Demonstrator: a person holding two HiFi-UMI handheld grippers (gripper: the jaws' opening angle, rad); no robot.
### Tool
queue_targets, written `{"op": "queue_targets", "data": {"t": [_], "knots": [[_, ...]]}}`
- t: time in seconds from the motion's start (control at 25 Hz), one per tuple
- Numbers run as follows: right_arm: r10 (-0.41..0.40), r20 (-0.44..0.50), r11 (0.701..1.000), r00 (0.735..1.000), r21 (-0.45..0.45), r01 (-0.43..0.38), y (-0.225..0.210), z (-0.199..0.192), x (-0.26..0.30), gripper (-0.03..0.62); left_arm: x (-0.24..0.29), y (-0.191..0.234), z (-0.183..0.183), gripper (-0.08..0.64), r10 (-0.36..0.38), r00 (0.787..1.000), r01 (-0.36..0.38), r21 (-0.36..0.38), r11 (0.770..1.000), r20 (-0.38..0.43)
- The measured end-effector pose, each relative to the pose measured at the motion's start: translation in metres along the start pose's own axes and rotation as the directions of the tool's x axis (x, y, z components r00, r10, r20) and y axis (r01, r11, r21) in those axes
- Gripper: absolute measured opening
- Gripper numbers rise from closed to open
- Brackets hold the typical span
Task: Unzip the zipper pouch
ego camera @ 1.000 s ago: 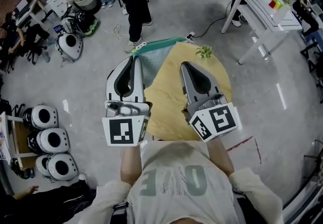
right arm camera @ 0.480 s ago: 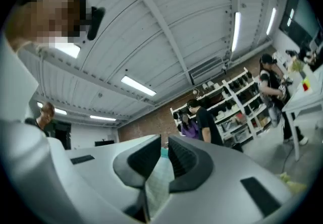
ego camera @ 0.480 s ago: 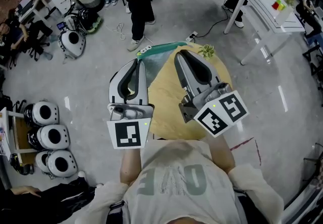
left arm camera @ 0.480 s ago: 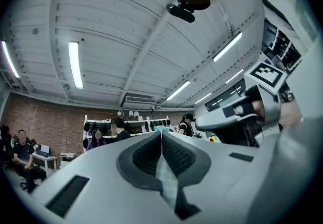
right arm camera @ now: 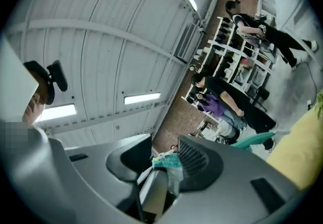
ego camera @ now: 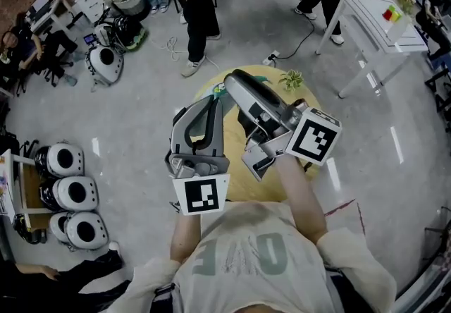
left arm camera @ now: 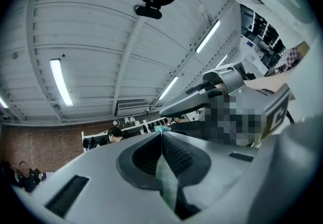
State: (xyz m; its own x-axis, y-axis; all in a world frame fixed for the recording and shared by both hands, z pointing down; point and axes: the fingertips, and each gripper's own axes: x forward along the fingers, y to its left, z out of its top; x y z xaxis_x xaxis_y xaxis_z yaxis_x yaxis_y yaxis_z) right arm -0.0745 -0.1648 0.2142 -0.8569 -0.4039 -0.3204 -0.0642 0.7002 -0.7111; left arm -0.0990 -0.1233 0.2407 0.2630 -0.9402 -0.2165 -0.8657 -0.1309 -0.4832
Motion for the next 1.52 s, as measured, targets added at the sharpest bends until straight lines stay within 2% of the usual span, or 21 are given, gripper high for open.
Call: {"op": "queue_targets", "data": {"t": [0.24, 0.32, 0.48, 0.76, 0.84, 0.96, 1.08, 1.2, 1.52], "knots": [[0.04, 0.056, 0.984, 0.998, 0.17, -0.049, -0.01, -0.001, -0.003, 0.107, 0.003, -0.01, -0.01, 0.029, -0.02, 1.0, 0.02, 0.063, 0.998, -0.002], [0.045, 0.065, 0.979, 0.997, 0.198, -0.058, -0.011, -0.002, -0.004, 0.101, 0.003, -0.013, -0.011, 0.029, -0.027, 1.0, 0.027, 0.075, 0.997, -0.002], [-0.04, 0.05, 0.991, 0.998, 0.127, 0.034, -0.023, -0.002, -0.006, 0.041, 0.007, -0.016, -0.01, 0.029, -0.037, 0.999, 0.037, 0.071, 0.997, 0.0], [-0.097, 0.074, 0.992, 0.993, 0.09, 0.09, -0.035, -0.001, -0.011, 0.031, 0.012, -0.02, -0.014, 0.029, -0.036, 0.999, 0.036, 0.009, 0.999, -0.007], [-0.14, 0.089, 0.989, 0.986, 0.057, 0.136, -0.041, -0.004, -0.011, 0.031, 0.007, -0.014, -0.016, 0.028, -0.031, 1.0, 0.031, -0.027, 0.999, -0.003], [-0.296, 0.122, 0.953, 0.947, -0.024, 0.301, -0.075, -0.001, -0.031, 0.028, -0.006, 0.009, -0.016, 0.028, 0.033, 0.999, -0.03, -0.147, 0.989, 0.018], [-0.391, 0.157, 0.92, 0.907, 0.025, 0.392, -0.109, 0.013, -0.066, 0.029, -0.006, 0.026, -0.002, 0.028, 0.085, 0.995, -0.075, -0.17, 0.983, 0.054], [-0.414, 0.17, 0.908, 0.894, 0.02, 0.417, -0.117, 0.015, -0.078, 0.028, -0.005, 0.028, -0.001, 0.028, 0.083, 0.995, -0.074, -0.146, 0.986, 0.054], [-0.434, 0.181, 0.899, 0.883, 0.018, 0.438, -0.119, 0.011, -0.082, 0.029, -0.004, 0.026, -0.01, 0.028, 0.074, 0.996, -0.066, -0.179, 0.982, 0.041]]}}
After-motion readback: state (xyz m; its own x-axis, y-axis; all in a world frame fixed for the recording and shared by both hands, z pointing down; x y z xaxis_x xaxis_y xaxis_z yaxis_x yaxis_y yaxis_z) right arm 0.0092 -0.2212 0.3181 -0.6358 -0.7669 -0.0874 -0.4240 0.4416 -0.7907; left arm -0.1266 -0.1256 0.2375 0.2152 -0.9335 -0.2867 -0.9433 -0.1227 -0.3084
